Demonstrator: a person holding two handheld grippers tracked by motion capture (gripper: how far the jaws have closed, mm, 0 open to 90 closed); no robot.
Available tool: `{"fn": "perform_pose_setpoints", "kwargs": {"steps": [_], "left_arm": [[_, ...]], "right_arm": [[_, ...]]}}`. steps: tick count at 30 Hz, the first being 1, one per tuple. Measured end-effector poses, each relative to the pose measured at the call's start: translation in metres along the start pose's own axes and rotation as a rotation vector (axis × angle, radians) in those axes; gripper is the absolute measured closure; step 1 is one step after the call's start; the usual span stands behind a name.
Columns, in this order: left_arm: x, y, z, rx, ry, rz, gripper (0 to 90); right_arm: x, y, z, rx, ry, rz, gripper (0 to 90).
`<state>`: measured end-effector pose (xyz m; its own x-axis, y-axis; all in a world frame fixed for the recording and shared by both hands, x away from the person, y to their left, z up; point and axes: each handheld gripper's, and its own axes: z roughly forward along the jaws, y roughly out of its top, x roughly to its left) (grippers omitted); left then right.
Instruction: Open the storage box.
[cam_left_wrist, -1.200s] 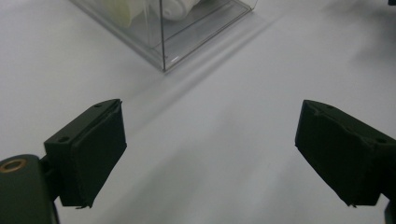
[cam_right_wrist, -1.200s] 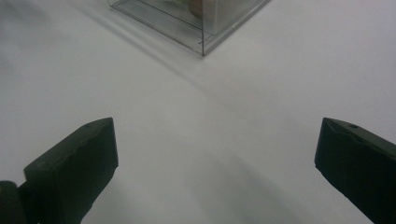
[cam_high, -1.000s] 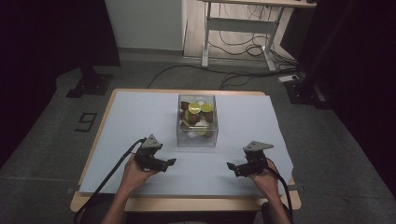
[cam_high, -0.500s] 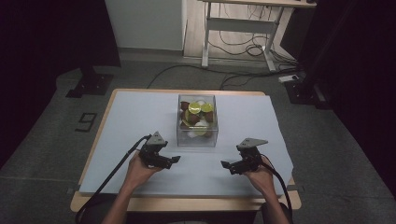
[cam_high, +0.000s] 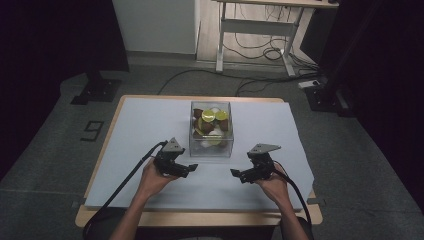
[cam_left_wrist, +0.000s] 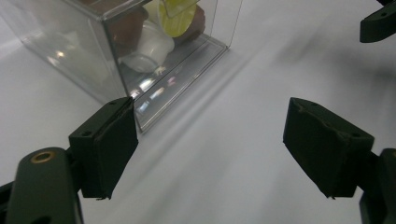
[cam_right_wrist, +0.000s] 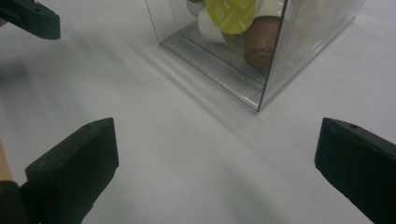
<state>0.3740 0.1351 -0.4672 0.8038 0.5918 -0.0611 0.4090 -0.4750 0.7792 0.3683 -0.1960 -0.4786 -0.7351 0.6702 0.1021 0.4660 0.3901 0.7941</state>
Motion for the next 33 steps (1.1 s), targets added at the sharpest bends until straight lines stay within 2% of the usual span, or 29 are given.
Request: {"fn": "perform_pose_setpoints", "kwargs": {"steps": [8,11,14,20,29,33], "left_arm": [[-0.002,0.009,0.008,-0.001,-0.012,0.014,18.7],[-0.001,0.011,0.009,-0.015,-0.024,0.006,19.2],[0.0,0.013,0.01,-0.017,-0.023,0.003,19.3],[0.001,0.017,0.012,-0.016,-0.02,0.007,20.3],[0.005,0.021,0.019,-0.021,-0.027,-0.002,24.7],[0.006,0.022,0.021,-0.014,-0.02,-0.001,28.3]], "right_arm": [[0.002,0.007,0.007,0.018,0.001,0.001,0.0],[0.003,0.01,0.008,0.021,0.0,0.009,0.0],[0.003,0.013,0.01,0.015,-0.002,0.023,0.0],[0.003,0.018,0.013,-0.021,0.032,0.045,0.0],[0.006,0.027,0.016,-0.05,0.032,0.01,15.5],[0.006,0.028,0.02,-0.025,0.017,-0.002,19.4]]}}
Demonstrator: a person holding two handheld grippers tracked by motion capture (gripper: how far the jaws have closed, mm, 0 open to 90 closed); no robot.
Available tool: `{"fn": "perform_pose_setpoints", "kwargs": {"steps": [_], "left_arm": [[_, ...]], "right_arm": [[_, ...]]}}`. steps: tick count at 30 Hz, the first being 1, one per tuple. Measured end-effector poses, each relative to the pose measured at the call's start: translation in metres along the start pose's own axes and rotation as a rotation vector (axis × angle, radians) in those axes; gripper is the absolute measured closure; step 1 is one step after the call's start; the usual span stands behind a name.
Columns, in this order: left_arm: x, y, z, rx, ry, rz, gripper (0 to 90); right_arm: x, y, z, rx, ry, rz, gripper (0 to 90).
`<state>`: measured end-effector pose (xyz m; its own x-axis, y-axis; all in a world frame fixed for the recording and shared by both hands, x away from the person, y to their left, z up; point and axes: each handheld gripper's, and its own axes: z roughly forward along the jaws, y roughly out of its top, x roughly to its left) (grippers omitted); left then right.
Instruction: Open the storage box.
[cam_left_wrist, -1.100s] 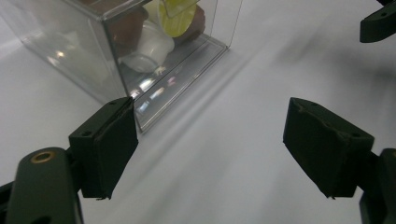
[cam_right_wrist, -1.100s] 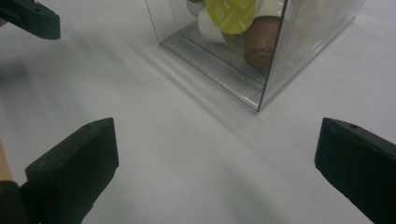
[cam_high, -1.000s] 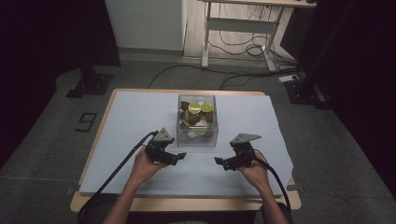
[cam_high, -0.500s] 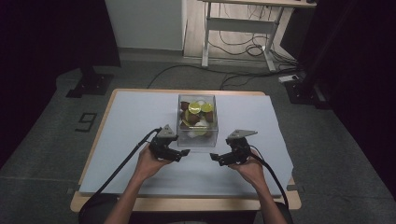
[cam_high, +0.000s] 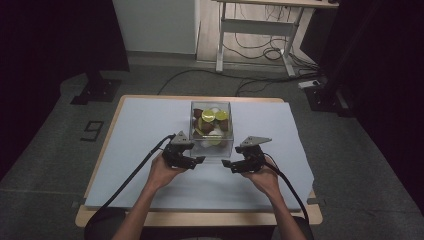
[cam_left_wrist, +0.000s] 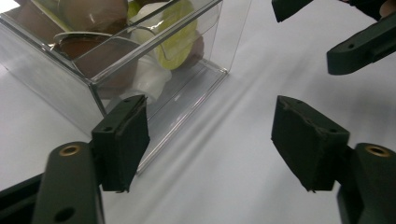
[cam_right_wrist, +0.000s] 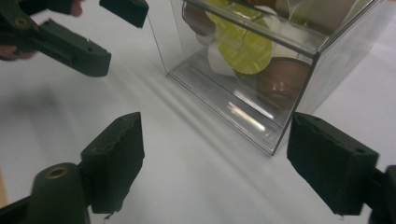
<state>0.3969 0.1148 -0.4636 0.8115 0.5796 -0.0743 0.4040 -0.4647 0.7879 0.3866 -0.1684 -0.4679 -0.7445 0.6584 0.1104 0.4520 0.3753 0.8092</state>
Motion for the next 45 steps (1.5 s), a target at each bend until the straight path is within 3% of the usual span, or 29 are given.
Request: {"fn": "perform_pose_setpoints", "kwargs": {"steps": [7,21,32,41,45], "left_arm": [[0.001,0.005,0.005,-0.001,0.018,0.011,33.0],[0.003,0.009,0.009,-0.021,0.026,-0.001,45.5],[0.002,0.013,0.015,-0.032,0.034,-0.002,55.5],[0.003,0.015,0.017,-0.039,0.037,-0.008,63.1],[0.003,0.015,0.018,-0.041,0.044,-0.008,65.4]], "right_arm": [[0.003,0.007,0.009,0.02,-0.022,-0.038,32.5],[0.004,0.019,0.02,0.001,-0.051,-0.064,51.3],[0.006,0.027,0.029,-0.005,-0.11,-0.092,65.1],[0.001,0.028,0.034,-0.005,-0.126,-0.072,73.7],[0.001,0.03,0.037,-0.008,-0.108,-0.061,76.8]]}}
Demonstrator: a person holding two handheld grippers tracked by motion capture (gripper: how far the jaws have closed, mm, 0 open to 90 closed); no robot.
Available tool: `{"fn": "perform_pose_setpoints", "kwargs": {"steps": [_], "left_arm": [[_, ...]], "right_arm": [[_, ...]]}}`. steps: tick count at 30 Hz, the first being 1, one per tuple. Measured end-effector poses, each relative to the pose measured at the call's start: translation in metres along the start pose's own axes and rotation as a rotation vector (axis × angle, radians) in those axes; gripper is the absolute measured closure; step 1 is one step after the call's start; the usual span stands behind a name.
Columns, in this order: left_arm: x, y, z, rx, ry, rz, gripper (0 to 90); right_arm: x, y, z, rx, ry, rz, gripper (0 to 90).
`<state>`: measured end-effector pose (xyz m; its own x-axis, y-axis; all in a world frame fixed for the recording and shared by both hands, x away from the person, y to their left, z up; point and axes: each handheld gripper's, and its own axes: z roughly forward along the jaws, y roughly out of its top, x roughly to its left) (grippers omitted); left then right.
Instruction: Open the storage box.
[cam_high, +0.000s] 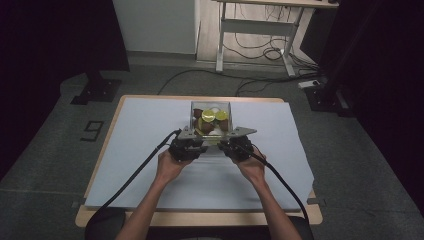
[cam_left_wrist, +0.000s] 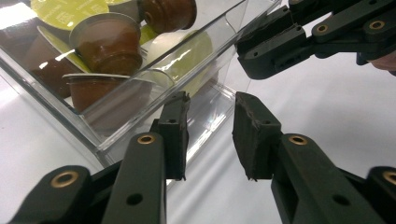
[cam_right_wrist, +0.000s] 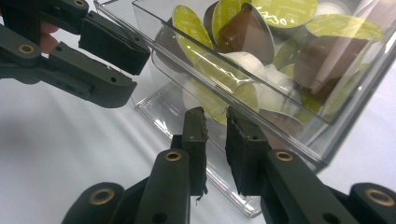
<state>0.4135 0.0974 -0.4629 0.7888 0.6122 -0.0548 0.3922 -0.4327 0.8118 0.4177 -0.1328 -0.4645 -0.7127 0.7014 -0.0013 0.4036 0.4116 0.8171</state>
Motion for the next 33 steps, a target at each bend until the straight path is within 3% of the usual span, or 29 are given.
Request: {"fn": "perform_pose_setpoints", "kwargs": {"steps": [14,23,33], "left_arm": [[0.001,0.0,0.005,-0.029,-0.03,-0.022,71.0],[0.005,-0.001,-0.003,0.01,0.018,-0.019,71.1],[0.005,-0.005,0.008,-0.026,0.02,-0.04,71.0]], "right_arm": [[-0.004,0.002,0.005,0.005,0.034,0.034,81.2],[-0.006,0.001,0.006,0.006,0.049,0.042,81.3],[-0.006,0.001,0.005,0.006,0.044,0.039,81.4]]}}
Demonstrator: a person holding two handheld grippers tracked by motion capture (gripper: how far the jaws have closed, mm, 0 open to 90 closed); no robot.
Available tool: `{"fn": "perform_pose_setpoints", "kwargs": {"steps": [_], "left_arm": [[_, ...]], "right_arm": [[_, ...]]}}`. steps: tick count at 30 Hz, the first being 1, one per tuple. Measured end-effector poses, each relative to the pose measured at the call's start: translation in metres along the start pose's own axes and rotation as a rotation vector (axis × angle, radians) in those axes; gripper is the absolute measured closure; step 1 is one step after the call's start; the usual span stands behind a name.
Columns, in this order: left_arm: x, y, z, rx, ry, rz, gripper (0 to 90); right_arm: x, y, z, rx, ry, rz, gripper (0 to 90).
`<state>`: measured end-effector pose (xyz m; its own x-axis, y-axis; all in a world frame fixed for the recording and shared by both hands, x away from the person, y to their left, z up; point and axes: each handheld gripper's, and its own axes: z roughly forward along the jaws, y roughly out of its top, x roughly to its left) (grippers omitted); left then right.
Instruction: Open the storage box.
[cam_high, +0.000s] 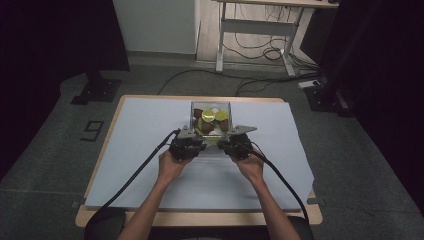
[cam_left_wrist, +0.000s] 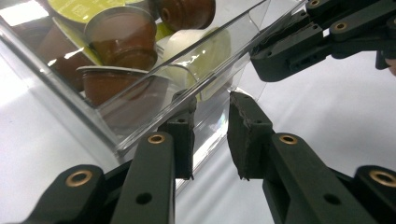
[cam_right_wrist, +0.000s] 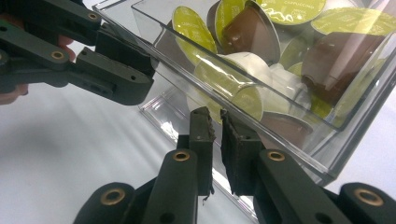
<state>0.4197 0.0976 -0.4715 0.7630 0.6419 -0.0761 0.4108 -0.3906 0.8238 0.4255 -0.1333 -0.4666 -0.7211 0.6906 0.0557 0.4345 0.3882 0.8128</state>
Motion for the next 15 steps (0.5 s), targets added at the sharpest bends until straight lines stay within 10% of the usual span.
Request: {"fn": "perform_pose_setpoints", "kwargs": {"steps": [15], "left_arm": [[-0.0017,-0.0005,-0.0008,-0.015,-0.003,0.015,75.3]], "right_arm": [[-0.0005,-0.0006,-0.0009,-0.003,0.026,-0.003,81.9]]}}
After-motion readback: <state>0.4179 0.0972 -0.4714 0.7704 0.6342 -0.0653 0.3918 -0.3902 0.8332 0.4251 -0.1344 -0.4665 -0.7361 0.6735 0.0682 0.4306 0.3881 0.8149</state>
